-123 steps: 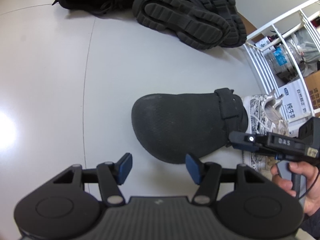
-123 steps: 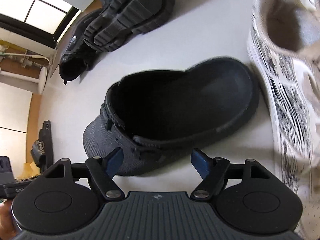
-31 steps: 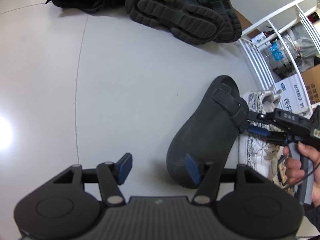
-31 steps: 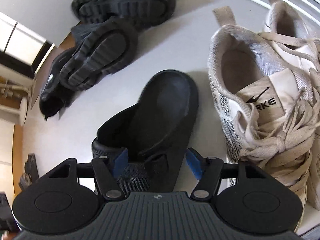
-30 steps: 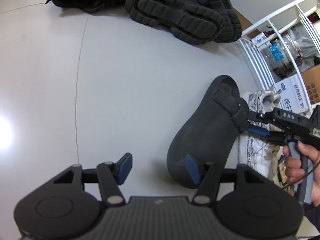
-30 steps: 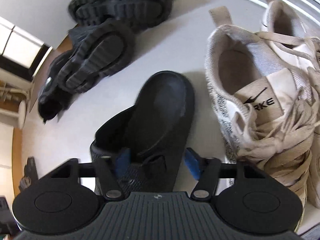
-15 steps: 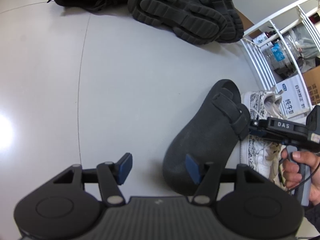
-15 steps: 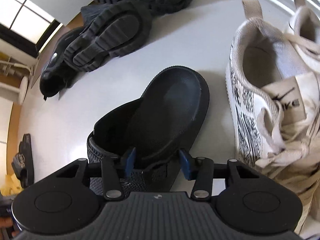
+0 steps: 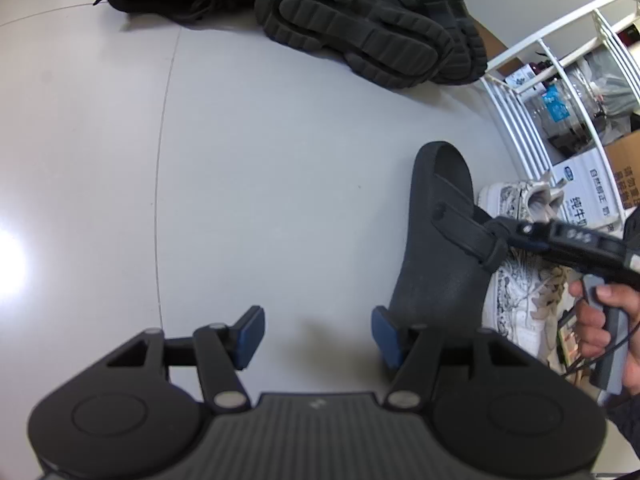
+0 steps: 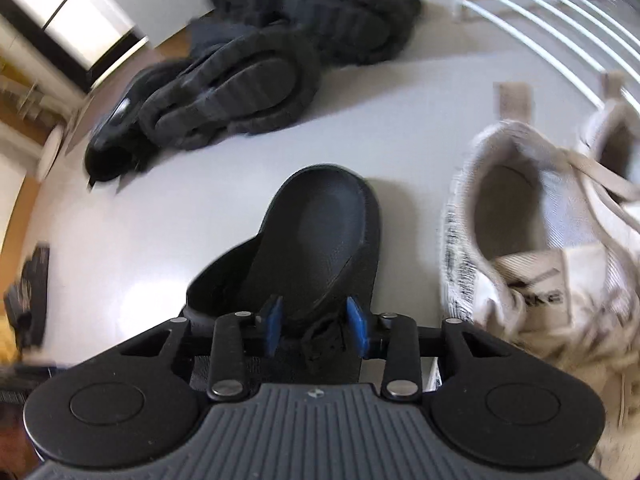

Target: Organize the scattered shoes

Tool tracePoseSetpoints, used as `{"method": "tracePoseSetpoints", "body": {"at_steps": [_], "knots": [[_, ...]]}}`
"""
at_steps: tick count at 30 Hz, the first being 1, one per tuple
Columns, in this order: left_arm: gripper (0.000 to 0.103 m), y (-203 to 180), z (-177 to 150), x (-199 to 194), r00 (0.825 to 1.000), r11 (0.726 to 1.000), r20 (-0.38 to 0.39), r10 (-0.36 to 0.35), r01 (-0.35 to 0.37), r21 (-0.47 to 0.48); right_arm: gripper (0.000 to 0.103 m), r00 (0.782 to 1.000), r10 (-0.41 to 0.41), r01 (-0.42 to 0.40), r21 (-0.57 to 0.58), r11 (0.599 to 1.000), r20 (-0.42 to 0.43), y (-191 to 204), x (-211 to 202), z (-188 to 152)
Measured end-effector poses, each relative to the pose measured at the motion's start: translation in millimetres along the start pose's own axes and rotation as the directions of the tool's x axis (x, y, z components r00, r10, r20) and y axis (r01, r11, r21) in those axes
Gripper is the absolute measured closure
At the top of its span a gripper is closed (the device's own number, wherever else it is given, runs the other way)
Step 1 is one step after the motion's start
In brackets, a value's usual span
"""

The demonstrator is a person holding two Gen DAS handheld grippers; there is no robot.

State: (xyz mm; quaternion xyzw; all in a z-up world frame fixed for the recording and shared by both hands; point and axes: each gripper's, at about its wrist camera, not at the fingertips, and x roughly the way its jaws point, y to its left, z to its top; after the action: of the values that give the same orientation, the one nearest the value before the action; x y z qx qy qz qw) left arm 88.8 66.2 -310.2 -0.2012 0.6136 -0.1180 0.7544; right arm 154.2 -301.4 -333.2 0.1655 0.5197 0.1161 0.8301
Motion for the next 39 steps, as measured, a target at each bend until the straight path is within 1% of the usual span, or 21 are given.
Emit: {"method": "tracePoseSetpoints", "body": {"at_steps": [2, 3, 5, 7, 8, 10, 14, 16, 19, 21, 24, 28, 35, 39], "knots": [[0.041, -0.1, -0.1, -0.1, 1.000, 1.000, 0.000, 0.000, 0.000, -0.001, 0.013, 0.999, 0.014, -0.014, 0.004, 1.000, 0.030, 3.0, -5.6, -0.9], [0.041, -0.3, -0.2, -0.2, 1.000, 1.000, 0.001, 0.000, 0.000, -0.001, 0.010, 0.999, 0.023, -0.023, 0.004, 1.000, 0.030, 4.6, -6.0, -1.2], [0.041, -1.3, -0.4, -0.4, 1.000, 1.000, 0.003, -0.001, 0.001, -0.001, 0.009, 0.999, 0.039, -0.039, 0.006, 0.999, 0.016, 7.6, -4.2, -2.3], [0.041, -1.6, -0.4, -1.3, 1.000, 1.000, 0.006, -0.003, 0.003, -0.001, 0.007, 1.000, 0.026, -0.026, 0.002, 1.000, -0.015, 13.5, 3.0, -5.8], [0.041, -1.1, -0.2, -1.8, 1.000, 1.000, 0.006, -0.004, 0.004, -0.001, 0.006, 0.999, 0.028, -0.028, 0.005, 1.000, -0.017, 14.8, 3.9, -6.6], [0.041, -0.1, 0.1, -2.6, 1.000, 1.000, 0.007, -0.004, 0.004, -0.003, 0.006, 0.999, 0.025, -0.024, 0.005, 1.000, -0.038, 19.9, 8.8, -9.9], [0.041, 2.6, -0.4, -3.1, 1.000, 1.000, 0.005, -0.001, 0.001, -0.010, 0.003, 0.999, 0.028, -0.028, -0.018, 0.999, -0.028, 30.3, 7.9, -14.6], [0.041, 2.5, -0.7, -3.4, 1.000, 1.000, 0.004, 0.000, 0.000, -0.011, 0.001, 0.999, 0.000, -0.001, -0.050, 0.999, -0.034, 36.6, 11.7, -17.7], [0.041, 2.2, -1.2, -5.0, 1.000, 1.000, 0.005, -0.003, 0.004, -0.009, 0.000, 0.997, -0.049, 0.044, -0.101, 0.994, -0.055, 45.3, 22.0, -23.8], [0.041, 2.7, -1.9, -5.6, 1.000, 1.000, 0.003, -0.004, 0.004, -0.009, 0.000, 0.997, -0.056, 0.050, -0.127, 0.991, -0.046, 47.8, 24.3, -27.5], [0.041, 3.9, -2.5, -5.6, 1.000, 1.000, 0.000, 0.000, 0.000, -0.015, 0.001, 0.999, -0.029, 0.022, -0.179, 0.984, -0.037, 48.3, 24.4, -29.8], [0.041, 3.9, -2.3, -6.0, 1.000, 1.000, 0.001, 0.000, 0.000, -0.017, 0.004, 0.999, -0.010, -0.003, -0.244, 0.970, -0.050, 45.8, 20.6, -31.4], [0.041, 4.1, -2.3, -6.2, 1.000, 1.000, -0.001, 0.003, -0.003, -0.017, 0.005, 0.996, -0.014, -0.014, -0.304, 0.952, -0.090, 39.8, 13.4, -30.2], [0.041, 4.7, -2.1, -6.2, 1.000, 1.000, -0.001, 0.005, -0.005, -0.018, 0.005, 0.994, -0.019, -0.020, -0.359, 0.933, -0.104, 33.2, 7.7, -33.7]]}}
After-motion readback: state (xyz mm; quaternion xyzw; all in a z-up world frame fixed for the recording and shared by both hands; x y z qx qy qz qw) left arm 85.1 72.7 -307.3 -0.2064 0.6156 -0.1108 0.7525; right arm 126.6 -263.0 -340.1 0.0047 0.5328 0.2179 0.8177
